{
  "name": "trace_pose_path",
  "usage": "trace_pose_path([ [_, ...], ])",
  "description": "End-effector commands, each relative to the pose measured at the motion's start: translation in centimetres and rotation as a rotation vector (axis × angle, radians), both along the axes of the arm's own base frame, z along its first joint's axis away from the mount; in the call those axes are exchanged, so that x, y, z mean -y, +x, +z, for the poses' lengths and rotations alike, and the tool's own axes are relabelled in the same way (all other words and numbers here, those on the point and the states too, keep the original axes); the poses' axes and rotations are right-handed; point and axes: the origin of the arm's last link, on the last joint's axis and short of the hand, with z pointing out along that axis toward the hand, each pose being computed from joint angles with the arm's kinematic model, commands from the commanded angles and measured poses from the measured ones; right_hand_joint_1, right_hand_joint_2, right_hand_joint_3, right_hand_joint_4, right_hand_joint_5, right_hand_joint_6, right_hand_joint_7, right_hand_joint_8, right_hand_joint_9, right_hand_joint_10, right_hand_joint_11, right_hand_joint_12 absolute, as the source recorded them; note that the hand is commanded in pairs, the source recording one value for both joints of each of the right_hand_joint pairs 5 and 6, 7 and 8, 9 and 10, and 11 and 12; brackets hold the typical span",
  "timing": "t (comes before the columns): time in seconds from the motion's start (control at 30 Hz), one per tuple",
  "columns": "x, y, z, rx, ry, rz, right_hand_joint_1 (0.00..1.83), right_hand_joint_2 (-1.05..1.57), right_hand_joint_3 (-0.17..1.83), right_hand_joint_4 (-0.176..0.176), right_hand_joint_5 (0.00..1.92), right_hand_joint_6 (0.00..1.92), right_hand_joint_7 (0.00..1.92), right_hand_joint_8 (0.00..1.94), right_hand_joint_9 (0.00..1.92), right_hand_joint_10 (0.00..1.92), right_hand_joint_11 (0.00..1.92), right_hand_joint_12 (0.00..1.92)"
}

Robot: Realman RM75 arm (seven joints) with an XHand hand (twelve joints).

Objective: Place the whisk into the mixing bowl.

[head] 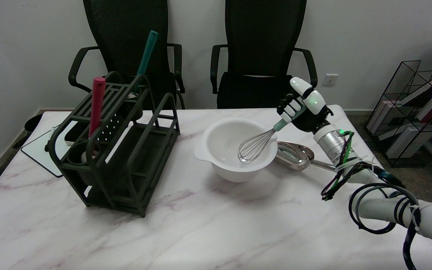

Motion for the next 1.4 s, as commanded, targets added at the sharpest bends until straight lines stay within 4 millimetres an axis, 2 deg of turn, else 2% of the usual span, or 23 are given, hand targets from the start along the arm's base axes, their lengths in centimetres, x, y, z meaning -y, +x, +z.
trace_pose_path([
  [0.03,0.2,-1.7,0.3,0.016,-0.034,-0.048,0.93,1.57,0.45,0.000,1.92,1.92,1.92,1.92,1.92,1.92,1.84,1.84],
  [0.2,0.2,-1.5,-0.1,0.024,-0.025,-0.030,0.86,1.57,0.47,0.000,1.92,1.92,1.92,1.92,1.89,1.89,1.72,1.72],
  [0.3,0.3,-1.2,-0.3,0.032,-0.022,-0.008,0.77,1.54,0.53,0.000,1.92,1.92,1.80,1.80,1.72,1.72,1.50,1.50],
  [0.4,0.3,-1.0,-0.6,0.043,-0.020,0.013,0.79,1.28,0.68,0.000,1.87,1.87,1.65,1.65,1.56,1.56,1.16,1.16],
  [0.43,0.3,-0.9,-0.7,0.049,-0.018,0.018,0.81,1.15,0.76,0.000,1.80,1.80,1.59,1.59,1.50,1.50,0.97,0.97],
  [0.5,0.3,-0.8,-0.7,0.055,-0.015,0.024,0.86,0.89,0.92,0.000,1.62,1.62,1.50,1.50,1.38,1.38,0.86,0.86],
  [0.53,0.4,-0.8,-0.8,0.057,-0.013,0.026,0.91,0.67,1.08,0.000,1.46,1.46,1.41,1.41,1.28,1.28,0.78,0.78],
  [0.57,0.8,1.1,-1.2,0.073,0.065,0.093,0.95,0.47,1.23,0.000,1.29,1.29,1.31,1.31,1.10,1.10,0.71,0.71],
  [0.6,0.8,1.1,-1.3,0.073,0.068,0.097,0.96,0.39,1.29,0.000,1.22,1.22,1.27,1.27,1.04,1.04,0.68,0.68],
  [0.63,0.4,-0.7,-0.8,0.058,-0.013,0.031,0.99,0.32,1.33,0.000,1.11,1.11,1.22,1.22,0.98,0.98,0.66,0.66],
  [0.77,0.3,-0.9,-0.7,0.058,-0.022,0.027,1.05,0.24,1.28,0.000,0.73,0.73,1.04,1.04,0.84,0.84,0.62,0.62],
  [0.83,0.3,-0.7,-0.7,0.059,-0.017,0.036,1.06,0.23,1.26,0.000,0.61,0.61,0.95,0.95,0.78,0.78,0.60,0.60],
  [1.03,-0.5,-0.2,0.8,0.086,-0.079,0.093,1.06,0.15,1.32,0.000,0.48,0.48,0.64,0.64,0.63,0.63,0.60,0.60],
  [1.17,-2.2,0.5,3.2,0.116,-0.174,0.181,1.04,0.22,1.26,0.000,0.47,0.47,0.62,0.62,0.61,0.61,0.60,0.60],
  [1.4,-7.1,0.0,6.5,0.080,-0.341,0.264,1.01,0.36,1.18,0.000,0.58,0.58,0.66,0.66,0.59,0.59,0.65,0.65],
])
